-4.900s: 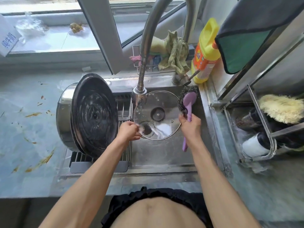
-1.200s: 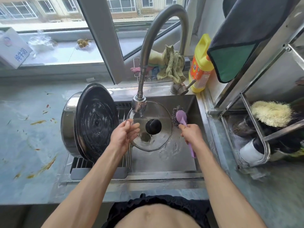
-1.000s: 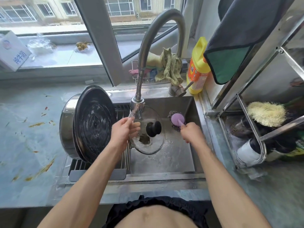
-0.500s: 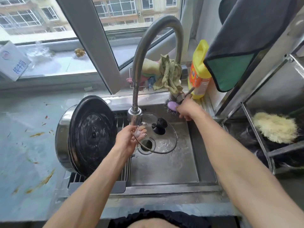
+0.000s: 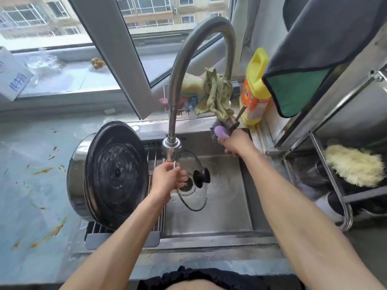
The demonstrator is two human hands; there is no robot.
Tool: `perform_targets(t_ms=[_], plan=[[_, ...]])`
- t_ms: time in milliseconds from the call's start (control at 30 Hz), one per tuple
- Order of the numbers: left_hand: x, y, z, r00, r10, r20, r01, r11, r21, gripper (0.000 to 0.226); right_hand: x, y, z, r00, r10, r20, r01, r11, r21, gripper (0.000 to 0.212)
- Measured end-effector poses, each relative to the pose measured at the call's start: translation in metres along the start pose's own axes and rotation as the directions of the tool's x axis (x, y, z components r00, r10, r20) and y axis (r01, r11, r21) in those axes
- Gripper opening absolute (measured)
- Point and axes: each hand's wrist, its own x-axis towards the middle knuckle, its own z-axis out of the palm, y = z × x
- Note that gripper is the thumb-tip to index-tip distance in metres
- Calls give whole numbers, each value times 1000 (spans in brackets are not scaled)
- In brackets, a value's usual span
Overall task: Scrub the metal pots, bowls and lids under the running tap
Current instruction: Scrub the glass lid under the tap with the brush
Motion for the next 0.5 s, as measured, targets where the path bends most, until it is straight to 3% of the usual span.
perform_targets(t_ms=[67, 233, 333, 433, 500], plan=[[-1, -4, -3, 1000, -2, 17, 1, 998, 69, 11, -20, 24, 10, 998, 55, -2, -56, 998, -6, 48], [-7, -16, -9, 998, -49, 31, 49, 999, 3, 31, -81, 82, 30, 973, 223, 58, -226, 973, 42, 45], [-12, -24, -11, 992, -103, 69, 107, 992, -61, 33, -110, 94, 43, 939, 289, 185, -331, 906, 264, 40], [-12, -28, -14, 981, -186, 52, 193, 968, -163, 26, -113, 99, 53, 919, 298, 257, -393, 728, 561, 29], [-13, -27, -19, 982, -178, 66, 189, 954, -231, 24, -112, 98, 56, 927, 291, 235, -372, 643, 669, 15]])
